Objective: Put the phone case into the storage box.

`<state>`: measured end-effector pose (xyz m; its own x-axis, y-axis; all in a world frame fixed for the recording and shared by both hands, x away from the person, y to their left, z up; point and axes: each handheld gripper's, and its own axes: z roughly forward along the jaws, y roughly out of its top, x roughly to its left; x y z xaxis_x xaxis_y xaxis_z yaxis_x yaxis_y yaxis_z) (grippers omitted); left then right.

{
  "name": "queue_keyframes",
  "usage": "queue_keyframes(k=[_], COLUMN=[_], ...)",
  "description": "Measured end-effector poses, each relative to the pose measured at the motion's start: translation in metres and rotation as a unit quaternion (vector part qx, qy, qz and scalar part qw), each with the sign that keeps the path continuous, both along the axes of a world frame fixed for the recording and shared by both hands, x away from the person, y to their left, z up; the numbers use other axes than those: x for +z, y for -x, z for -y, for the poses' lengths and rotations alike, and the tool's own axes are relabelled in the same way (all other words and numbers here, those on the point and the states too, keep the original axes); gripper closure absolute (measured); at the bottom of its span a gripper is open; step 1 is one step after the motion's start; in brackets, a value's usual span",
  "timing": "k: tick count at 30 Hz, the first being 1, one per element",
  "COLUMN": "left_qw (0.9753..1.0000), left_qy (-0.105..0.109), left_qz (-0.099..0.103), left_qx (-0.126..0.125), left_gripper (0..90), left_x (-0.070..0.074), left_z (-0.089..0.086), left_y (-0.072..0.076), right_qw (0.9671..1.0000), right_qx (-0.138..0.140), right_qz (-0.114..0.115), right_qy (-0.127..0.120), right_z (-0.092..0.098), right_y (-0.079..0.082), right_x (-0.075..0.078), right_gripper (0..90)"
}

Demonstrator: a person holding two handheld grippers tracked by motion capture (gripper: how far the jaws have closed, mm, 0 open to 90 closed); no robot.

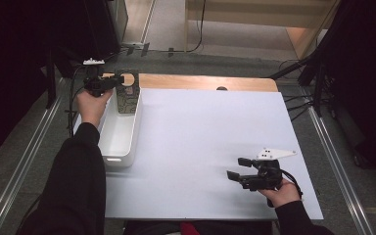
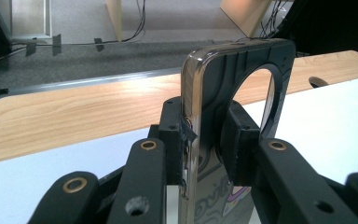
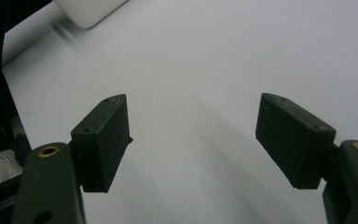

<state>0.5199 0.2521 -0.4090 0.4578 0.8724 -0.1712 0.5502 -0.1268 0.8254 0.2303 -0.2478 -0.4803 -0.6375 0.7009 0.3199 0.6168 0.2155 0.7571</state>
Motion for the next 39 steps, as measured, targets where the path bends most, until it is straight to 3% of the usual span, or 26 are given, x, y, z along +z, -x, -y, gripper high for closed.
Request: queue_keyframes(k=[26, 30, 35, 39], left_qw=[0.9999, 0.9999, 0.9999, 0.9999], left_qy=[0.01, 0.014, -0.007, -0.007], left_qz=[-0.008, -0.007, 0.005, 0.003], left_qx=[0.001, 0.001, 0.006, 0.01], left_gripper=[69.9, 59.4, 41.5, 35.5], left_x=[-0.0092, -0.0102, -0.0085, -0.006], left_z=[-0.0044, -0.0044, -0.0025, -0.004], left_y=[-0.0052, -0.0062, -0.0054, -0.0044], right_qw=[1.0, 1.0, 1.0, 1.0], right_qx=[0.0, 0.001, 0.001, 0.001], right_qz=[-0.002, -0.002, -0.003, -0.002], right_qy=[0.002, 0.003, 0.003, 0.002], right_z=[-0.0007, -0.0009, -0.001, -0.0006], right_y=[0.0002, 0.0002, 0.0004, 0.0005], right_x=[-0.0008, -0.0011, -0.0012, -0.001], right_gripper=[25.2, 25.2, 25.2, 25.2])
